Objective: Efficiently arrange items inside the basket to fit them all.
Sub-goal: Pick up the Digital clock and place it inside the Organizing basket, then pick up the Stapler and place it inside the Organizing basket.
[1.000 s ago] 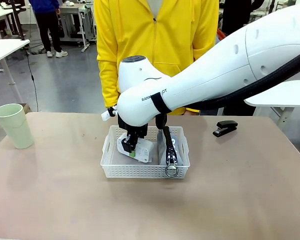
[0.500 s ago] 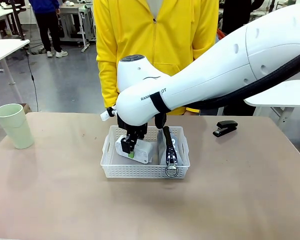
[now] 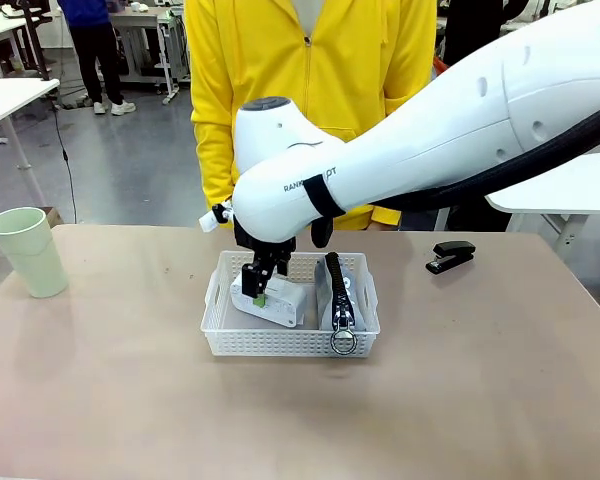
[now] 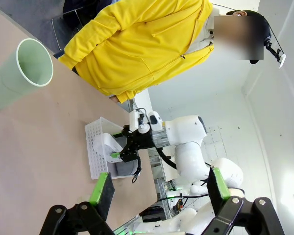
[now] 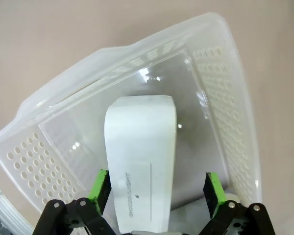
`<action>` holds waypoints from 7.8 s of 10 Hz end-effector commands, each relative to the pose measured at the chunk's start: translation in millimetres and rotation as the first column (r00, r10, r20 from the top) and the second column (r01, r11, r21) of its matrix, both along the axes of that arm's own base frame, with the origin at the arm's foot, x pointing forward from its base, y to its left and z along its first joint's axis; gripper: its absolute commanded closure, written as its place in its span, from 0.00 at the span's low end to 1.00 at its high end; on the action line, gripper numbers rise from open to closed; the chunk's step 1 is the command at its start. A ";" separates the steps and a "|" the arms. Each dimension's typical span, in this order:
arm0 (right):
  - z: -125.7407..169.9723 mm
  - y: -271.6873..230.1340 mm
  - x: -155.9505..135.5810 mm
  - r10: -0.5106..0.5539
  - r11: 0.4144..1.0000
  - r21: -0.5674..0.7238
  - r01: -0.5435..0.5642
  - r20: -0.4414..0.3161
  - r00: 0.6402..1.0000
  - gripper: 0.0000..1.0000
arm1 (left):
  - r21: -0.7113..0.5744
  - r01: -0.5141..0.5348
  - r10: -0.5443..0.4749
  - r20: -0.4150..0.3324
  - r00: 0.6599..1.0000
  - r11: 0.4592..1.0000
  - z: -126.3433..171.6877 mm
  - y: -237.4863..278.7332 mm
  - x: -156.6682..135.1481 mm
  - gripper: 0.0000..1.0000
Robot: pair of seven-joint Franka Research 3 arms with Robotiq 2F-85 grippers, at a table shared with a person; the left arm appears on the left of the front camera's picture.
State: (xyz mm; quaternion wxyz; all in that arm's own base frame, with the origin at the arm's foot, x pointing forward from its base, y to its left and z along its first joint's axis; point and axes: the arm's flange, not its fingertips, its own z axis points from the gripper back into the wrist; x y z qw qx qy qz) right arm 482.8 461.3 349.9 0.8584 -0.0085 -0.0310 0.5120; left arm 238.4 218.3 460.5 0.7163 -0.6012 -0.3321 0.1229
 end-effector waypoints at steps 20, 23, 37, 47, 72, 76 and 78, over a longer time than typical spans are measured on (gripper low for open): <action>37.4 -584.1 -144.4 -0.559 0.077 0.785 0.615 -0.477 0.678 0.00 | -0.010 -0.002 0.003 0.030 1.000 1.000 2.4 0.0 0.3 0.00; 37.4 -584.1 -144.4 -0.559 0.077 0.785 0.615 -0.477 0.678 0.00 | -0.010 -0.002 0.003 0.030 1.000 1.000 2.4 0.0 0.3 0.00; 60.5 -552.3 -91.3 -0.637 0.286 0.625 0.727 -0.443 0.631 0.00 | -0.010 -0.002 0.003 0.030 1.000 1.000 2.4 0.0 0.3 0.00; 53.8 -454.8 138.9 -0.804 0.558 0.134 0.819 -0.157 0.574 0.00 | -0.010 -0.002 0.003 0.030 1.000 1.000 2.4 0.0 0.3 0.00; -9.2 -450.6 149.4 0.956 -0.114 0.022 -0.993 0.275 -0.104 0.00 | -0.010 -0.002 0.003 0.030 1.000 1.000 2.4 0.0 0.3 0.00; -3.2 -442.9 145.3 0.868 0.496 0.011 -0.868 0.003 0.496 0.00 | -0.010 -0.002 0.003 0.030 1.000 1.000 2.4 0.0 0.3 0.00; -6.2 -445.2 149.2 0.869 0.487 0.006 -0.873 0.093 0.485 0.00 | -0.010 -0.002 0.003 0.030 1.000 1.000 2.4 0.0 0.3 0.00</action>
